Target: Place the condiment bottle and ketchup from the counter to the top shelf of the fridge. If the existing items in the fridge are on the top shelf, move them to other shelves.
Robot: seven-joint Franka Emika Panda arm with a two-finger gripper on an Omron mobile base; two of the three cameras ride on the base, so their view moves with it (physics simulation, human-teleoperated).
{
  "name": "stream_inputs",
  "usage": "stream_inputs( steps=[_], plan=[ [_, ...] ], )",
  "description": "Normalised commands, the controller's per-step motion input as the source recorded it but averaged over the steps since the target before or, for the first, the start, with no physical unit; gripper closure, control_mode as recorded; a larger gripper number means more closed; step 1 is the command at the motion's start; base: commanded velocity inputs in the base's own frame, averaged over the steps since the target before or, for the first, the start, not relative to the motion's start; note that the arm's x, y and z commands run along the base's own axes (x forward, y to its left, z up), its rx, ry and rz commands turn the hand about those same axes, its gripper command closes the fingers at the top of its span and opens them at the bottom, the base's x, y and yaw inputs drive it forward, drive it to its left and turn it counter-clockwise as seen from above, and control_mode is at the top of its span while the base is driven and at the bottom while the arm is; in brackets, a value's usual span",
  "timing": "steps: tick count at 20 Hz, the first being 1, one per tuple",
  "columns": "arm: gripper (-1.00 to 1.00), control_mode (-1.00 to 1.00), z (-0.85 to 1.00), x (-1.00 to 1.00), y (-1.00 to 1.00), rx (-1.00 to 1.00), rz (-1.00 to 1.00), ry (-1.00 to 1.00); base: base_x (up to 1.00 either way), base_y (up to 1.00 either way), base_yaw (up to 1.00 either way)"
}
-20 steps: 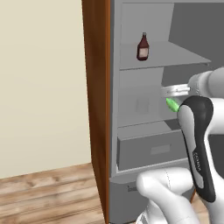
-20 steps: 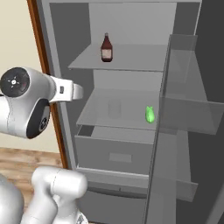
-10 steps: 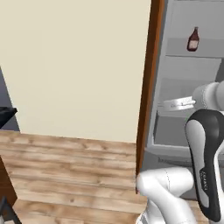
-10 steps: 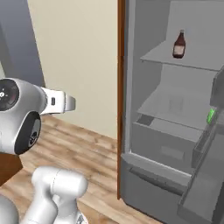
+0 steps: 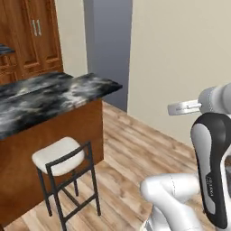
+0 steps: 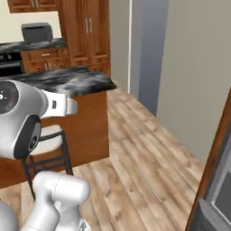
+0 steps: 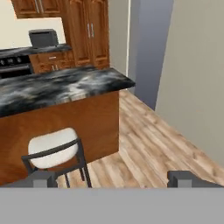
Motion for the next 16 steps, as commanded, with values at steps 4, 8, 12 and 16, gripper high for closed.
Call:
stream_inputs(
  steps=[4,8,12,16],
  plan=[
    [-1.00,1.00,0.00,0.00,0.00,0.00,0.00,0.00,-0.38,0.62,0.98],
    [-1.00,1.00,0.00,0.00,0.00,0.00,0.00,0.00,-0.41,0.99,0.81],
    [-1.00,1.00,0.00,0.00,0.00,0.00,0.00,0.00,-0.02,1.00,0.50],
    [-1.00,1.00,0.00,0.00,0.00,0.00,0.00,0.00,0.05,1.00,0.28]
  ],
)
